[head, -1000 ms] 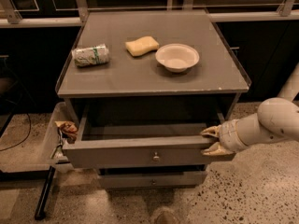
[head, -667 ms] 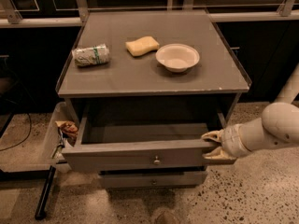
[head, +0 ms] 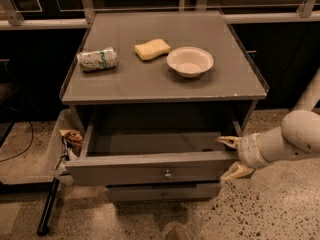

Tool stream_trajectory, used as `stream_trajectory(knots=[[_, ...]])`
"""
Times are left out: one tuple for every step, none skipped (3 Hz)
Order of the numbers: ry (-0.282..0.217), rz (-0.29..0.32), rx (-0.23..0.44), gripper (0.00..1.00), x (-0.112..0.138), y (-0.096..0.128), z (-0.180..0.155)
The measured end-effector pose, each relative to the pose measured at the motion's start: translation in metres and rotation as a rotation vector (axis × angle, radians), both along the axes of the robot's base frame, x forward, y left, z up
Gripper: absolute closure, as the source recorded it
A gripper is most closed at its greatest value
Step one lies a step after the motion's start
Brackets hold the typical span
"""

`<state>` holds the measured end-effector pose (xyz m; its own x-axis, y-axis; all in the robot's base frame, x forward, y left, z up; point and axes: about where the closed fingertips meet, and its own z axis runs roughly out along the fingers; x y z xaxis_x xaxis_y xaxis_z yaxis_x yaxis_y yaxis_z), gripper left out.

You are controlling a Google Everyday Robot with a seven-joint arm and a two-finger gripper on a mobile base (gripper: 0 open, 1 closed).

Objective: Open top drawer

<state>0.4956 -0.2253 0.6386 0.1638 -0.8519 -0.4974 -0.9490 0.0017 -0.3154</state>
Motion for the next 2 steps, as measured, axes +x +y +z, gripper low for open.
stream_trajectory(knots=[[0.042,0.005,0.037,0.0,-0.001,-0.0005,-0.0143],[0.062,0.006,0.051,0.15,-0.0048,-0.0018,-0.0166]])
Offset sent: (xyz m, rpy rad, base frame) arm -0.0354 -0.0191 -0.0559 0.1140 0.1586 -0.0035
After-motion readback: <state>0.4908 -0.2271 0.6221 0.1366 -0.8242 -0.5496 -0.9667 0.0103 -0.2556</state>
